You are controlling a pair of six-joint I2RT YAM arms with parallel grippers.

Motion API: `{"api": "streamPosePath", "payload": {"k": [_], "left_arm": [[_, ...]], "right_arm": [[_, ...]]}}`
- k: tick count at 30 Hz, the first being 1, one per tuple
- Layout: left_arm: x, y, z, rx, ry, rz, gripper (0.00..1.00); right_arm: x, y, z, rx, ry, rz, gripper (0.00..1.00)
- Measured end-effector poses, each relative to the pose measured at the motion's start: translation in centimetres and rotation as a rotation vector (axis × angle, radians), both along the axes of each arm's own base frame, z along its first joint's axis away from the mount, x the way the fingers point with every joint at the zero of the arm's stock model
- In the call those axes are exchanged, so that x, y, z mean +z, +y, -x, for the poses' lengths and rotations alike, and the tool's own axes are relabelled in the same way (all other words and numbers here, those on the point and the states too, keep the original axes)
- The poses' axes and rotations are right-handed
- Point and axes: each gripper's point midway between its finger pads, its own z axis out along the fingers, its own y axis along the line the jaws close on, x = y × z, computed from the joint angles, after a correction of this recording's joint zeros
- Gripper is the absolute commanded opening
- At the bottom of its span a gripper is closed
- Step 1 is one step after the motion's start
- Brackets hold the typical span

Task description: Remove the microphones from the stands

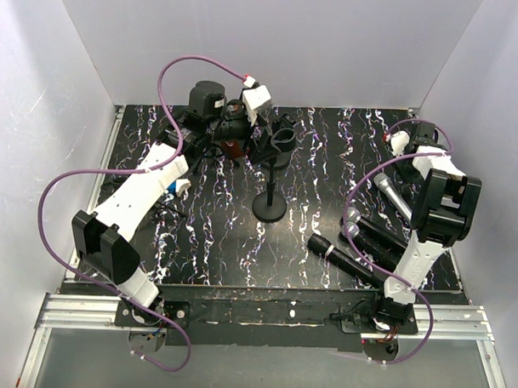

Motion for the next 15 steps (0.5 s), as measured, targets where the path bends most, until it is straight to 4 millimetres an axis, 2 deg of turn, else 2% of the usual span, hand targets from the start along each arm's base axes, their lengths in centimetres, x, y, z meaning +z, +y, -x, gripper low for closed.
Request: {"api": "streamPosePath", "payload": {"k": [8,15], "left_arm": [[0.00,-0.05,0.07,-0.004,0.002,0.001,0.96],[0.00,-0.10,0.14,-0.009,0.001,0.002,0.98]], "right_arm": [[0.28,-0.50,0.02,-0.014,-0.009,0.010,0.57],[0.95,-0.30,0.22,-0.040,-0.027,-0.009,0.61]]}}
